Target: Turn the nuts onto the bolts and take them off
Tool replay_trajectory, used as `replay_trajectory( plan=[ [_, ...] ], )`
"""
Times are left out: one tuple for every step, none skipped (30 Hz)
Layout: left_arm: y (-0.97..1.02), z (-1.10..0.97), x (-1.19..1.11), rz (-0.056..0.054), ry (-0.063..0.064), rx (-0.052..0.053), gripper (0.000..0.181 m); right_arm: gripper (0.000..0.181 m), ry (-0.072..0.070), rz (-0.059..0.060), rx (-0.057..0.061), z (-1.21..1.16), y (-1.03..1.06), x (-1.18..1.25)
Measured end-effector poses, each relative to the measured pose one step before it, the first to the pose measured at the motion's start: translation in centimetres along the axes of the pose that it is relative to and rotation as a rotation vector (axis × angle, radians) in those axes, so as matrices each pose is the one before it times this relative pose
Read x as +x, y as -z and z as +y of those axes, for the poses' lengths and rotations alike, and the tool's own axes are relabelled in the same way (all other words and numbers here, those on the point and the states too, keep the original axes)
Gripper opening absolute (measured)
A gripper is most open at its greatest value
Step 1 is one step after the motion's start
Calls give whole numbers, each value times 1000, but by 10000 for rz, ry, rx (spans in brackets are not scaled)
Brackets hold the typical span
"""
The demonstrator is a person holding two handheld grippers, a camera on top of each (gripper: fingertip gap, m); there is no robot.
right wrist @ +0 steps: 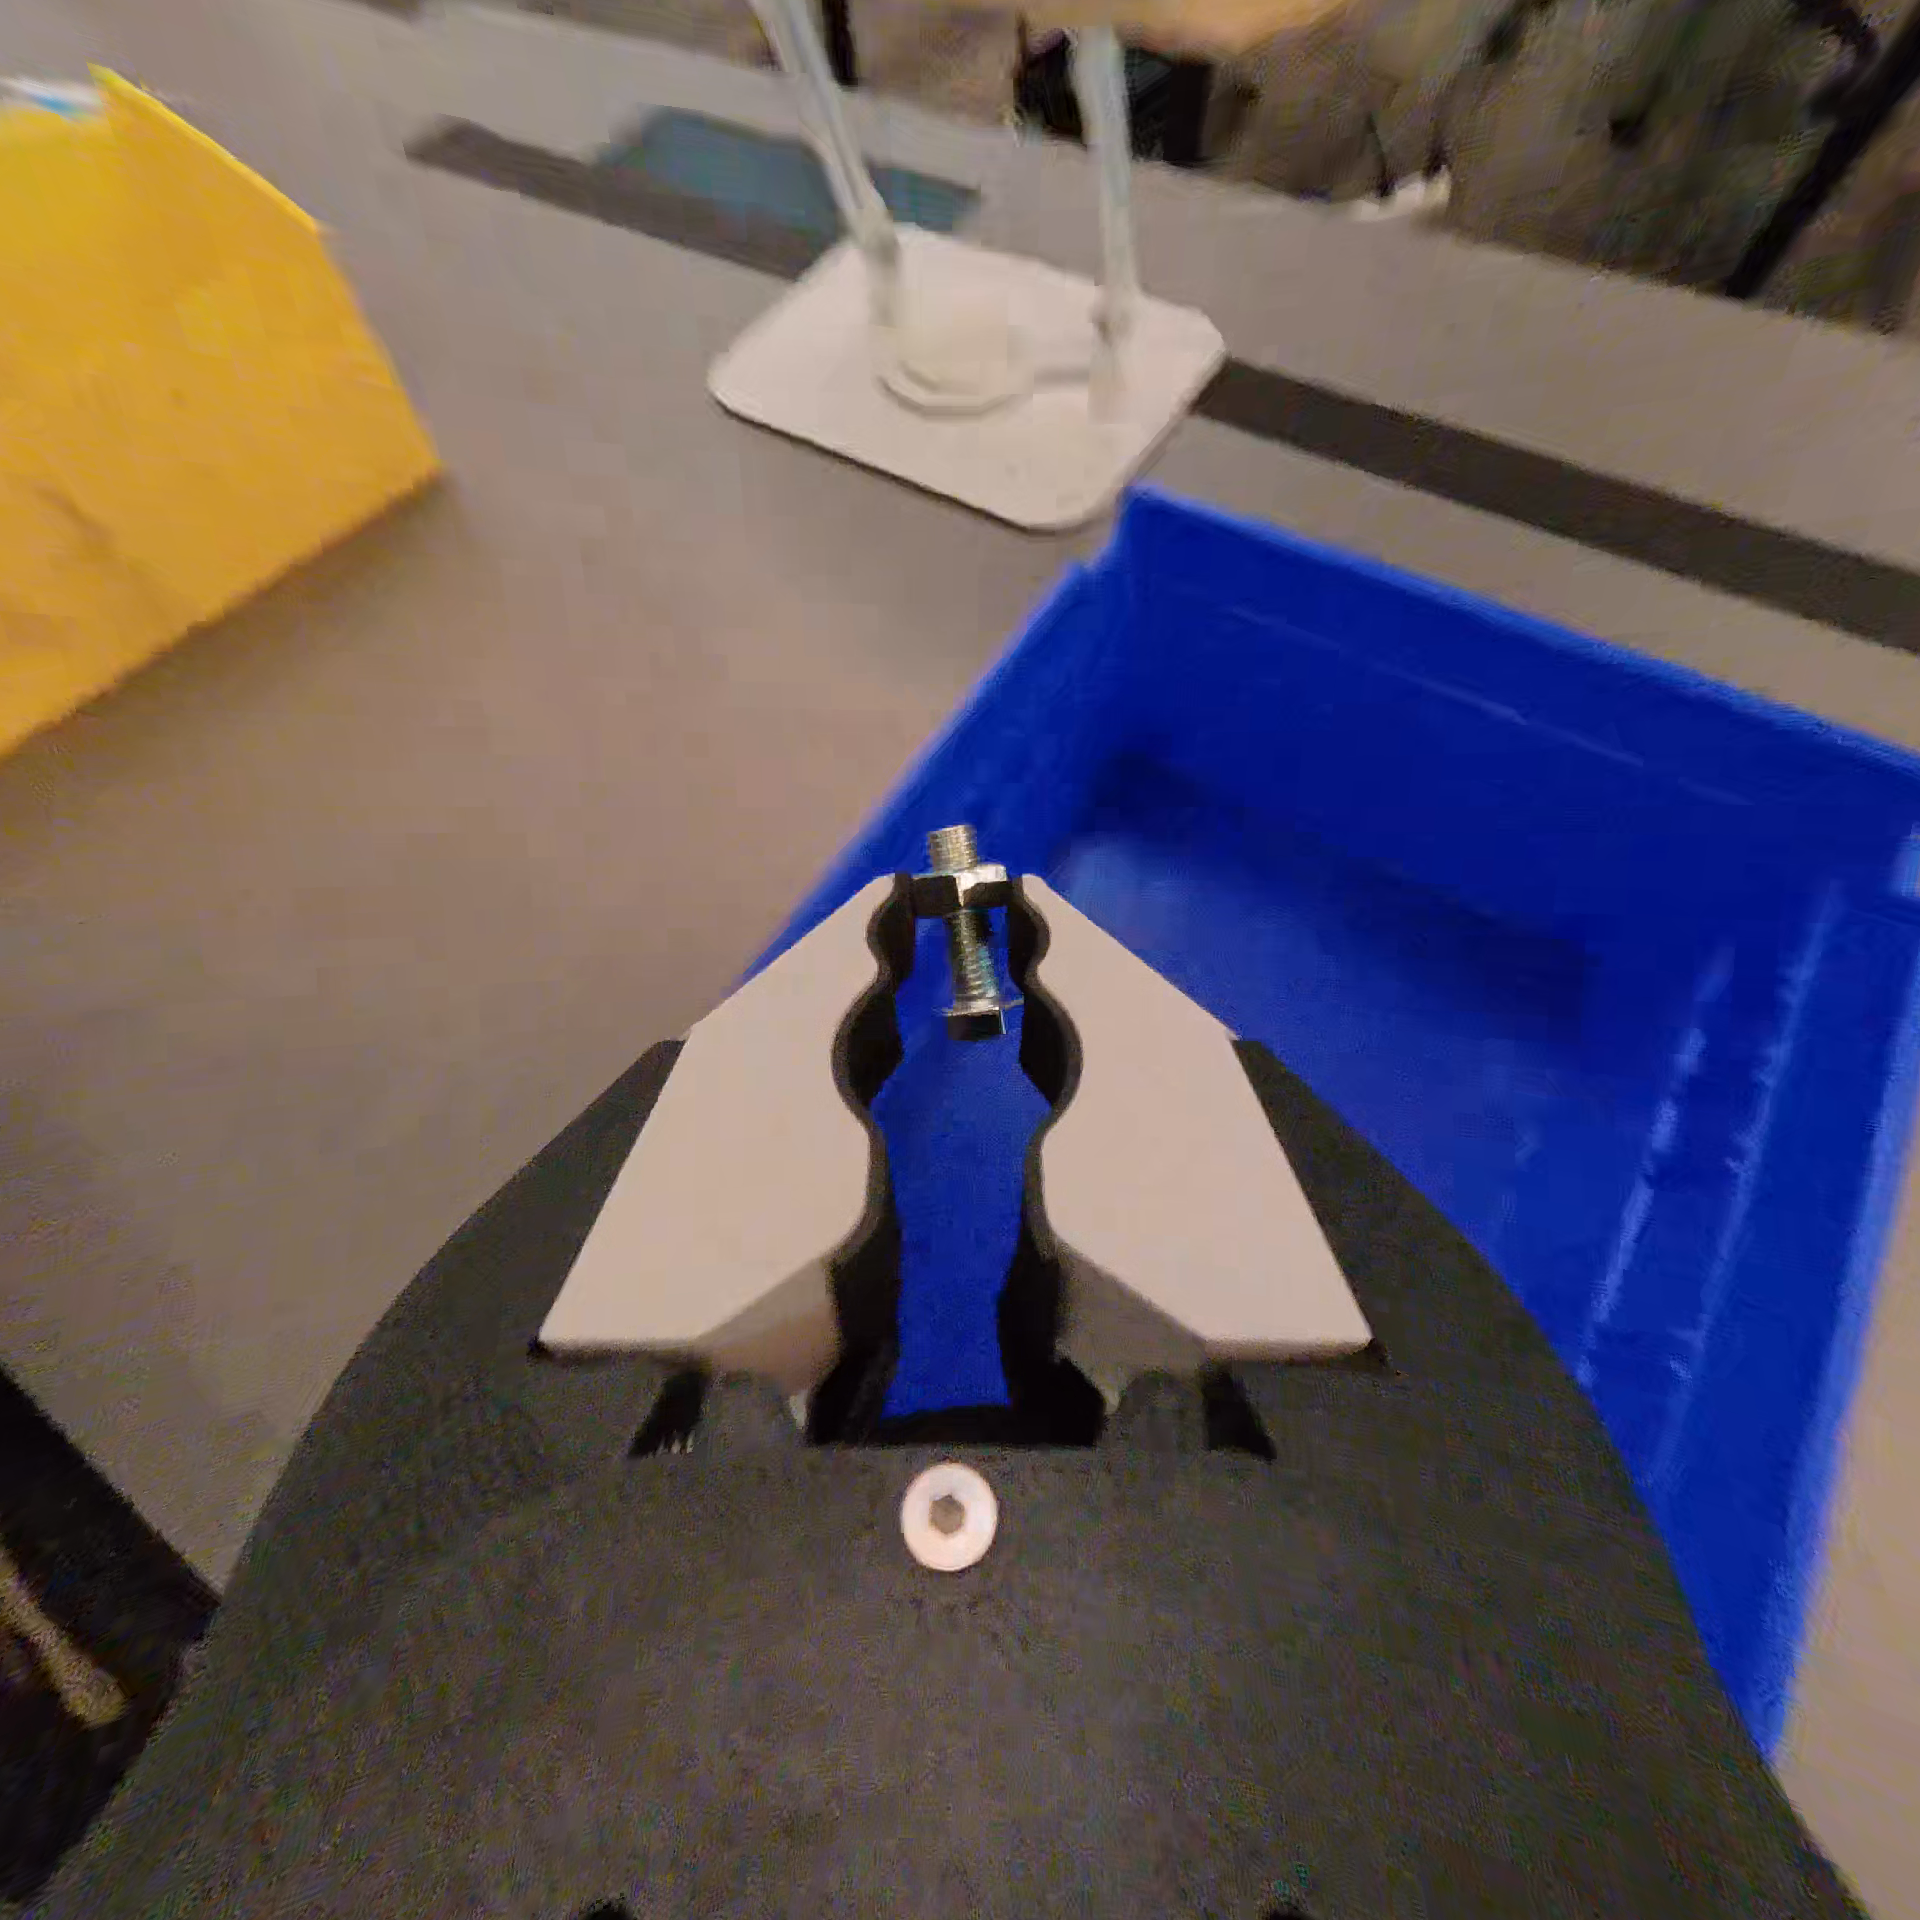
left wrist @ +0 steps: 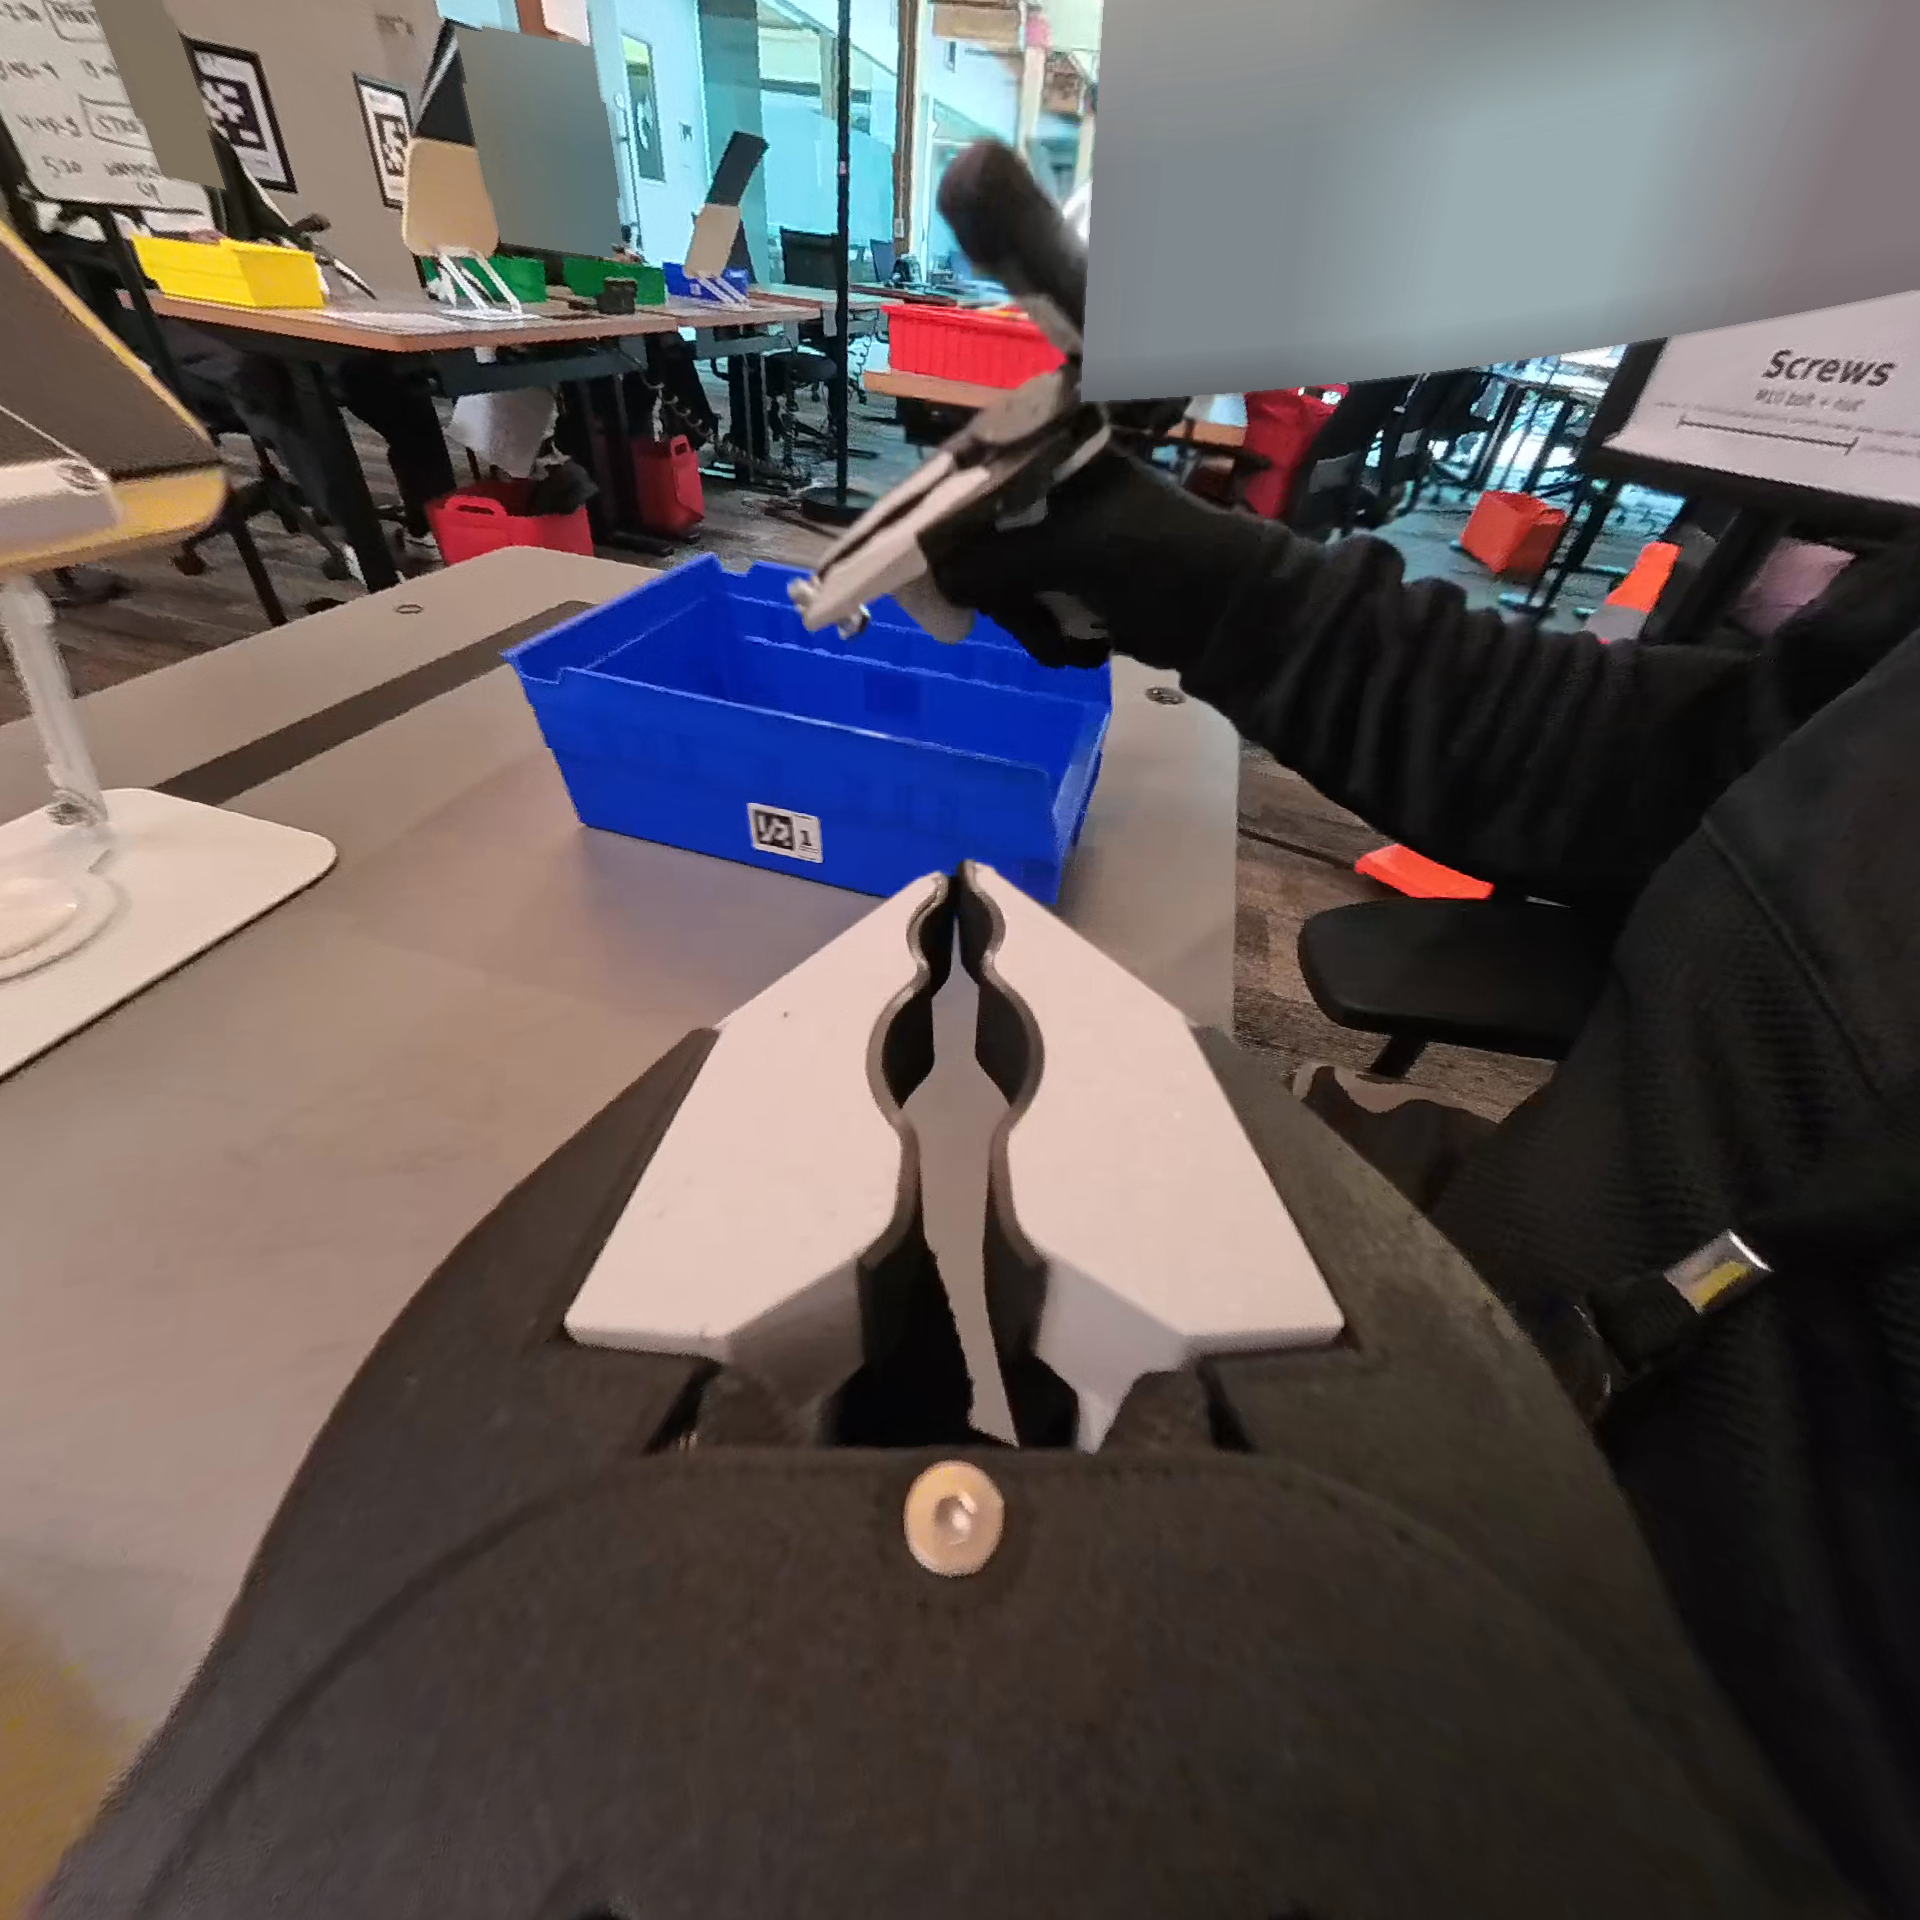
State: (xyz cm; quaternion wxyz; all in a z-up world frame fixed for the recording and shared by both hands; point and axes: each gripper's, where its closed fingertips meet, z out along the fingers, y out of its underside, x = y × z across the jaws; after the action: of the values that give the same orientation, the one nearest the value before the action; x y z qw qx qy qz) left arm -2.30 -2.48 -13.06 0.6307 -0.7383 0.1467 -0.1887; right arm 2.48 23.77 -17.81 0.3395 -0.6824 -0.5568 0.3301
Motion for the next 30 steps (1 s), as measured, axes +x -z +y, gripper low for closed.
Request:
replay_trajectory(
  plan=[
    [255,-103,-397,-132,-39,-49,0,16,-286,568,-708,1879,-449,2260],
    [310,-160,-491,-179,-55,-6,0,16,-293,495,-726,1838,-715,1927],
    [329,-181,-514,-183,-63,13,0,16,-240,350,-699,1735,-866,1472],
    [312,-90,-510,-170,-55,-43,0,16,-210,215,-664,1612,-934,1080],
    [268,5,-510,-157,-42,-89,0,16,-219,139,-557,1385,-944,811],
    [264,-41,-512,-160,-51,-50,0,16,-150,49,-464,1120,-869,476],
    [253,-73,-461,-143,-47,-15,0,16,-112,-3,-371,893,-721,249],
    [210,-28,-421,-129,-40,-46,0,17,-133,-50,-297,683,-576,108],
    [163,38,-403,-120,-52,-86,0,18,-97,-76,-311,484,-355,-6],
    [146,60,-384,-111,-69,-104,0,21,-8,-85,-83,13,-62,-108],
    [182,48,-414,-135,-96,-103,0,30,-32,10,151,-383,282,-10],
    [219,61,-510,-175,-113,-123,0,35,-41,76,175,-485,556,34],
    [281,91,-635,-206,-115,-166,0,34,78,24,196,-560,761,-199],
    [382,80,-798,-259,-127,-165,0,33,150,21,241,-653,865,-350],
    [449,94,-1044,-337,-107,-185,0,33,170,48,259,-691,898,-396],
    [480,179,-1273,-370,-66,-226,3,33,196,5,307,-777,912,-562],
    [460,298,-1465,-382,-38,-304,6,32,167,-80,370,-888,935,-779],
    [454,351,-1671,-440,-32,-335,9,31,118,-198,385,-920,888,-1014],
    [392,424,-1746,-431,-41,-372,12,30,147,-235,379,-920,827,-1153],
    [255,638,-1725,-371,-44,-468,14,29,221,-129,382,-928,755,-1090],
    [94,811,-1654,-302,-26,-517,16,28,279,-60,361,-887,624,-1041],
    [-119,965,-1445,-165,28,-535,18,27,280,-124,266,-747,443,-1147],
    [-369,1252,-1266,-55,92,-681,19,26,255,-213,170,-570,238,-1277],
    [-586,1451,-1011,57,77,-808,19,25,236,-210,147,-488,77,-1262],
    [-720,1419,-977,-29,-68,-825,19,24,251,-203,116,-382,-38,-1219],
    [-841,1093,-806,-37,-192,-686,16,21,273,-172,63,-255,-116,-1105],
    [-1003,819,-416,168,-135,-623,12,18,237,-93,49,-207,-152,-891],
    [-1076,770,-526,114,-36,-680,12,17,155,-77,65,-209,-173,-748],
    [-1054,786,-786,-78,-131,-721,12,17,88,-138,57,-160,-214,-728],
    [-1046,867,-547,85,-124,-769,13,16,39,-163,33,-93,-244,-656]
  ],
)
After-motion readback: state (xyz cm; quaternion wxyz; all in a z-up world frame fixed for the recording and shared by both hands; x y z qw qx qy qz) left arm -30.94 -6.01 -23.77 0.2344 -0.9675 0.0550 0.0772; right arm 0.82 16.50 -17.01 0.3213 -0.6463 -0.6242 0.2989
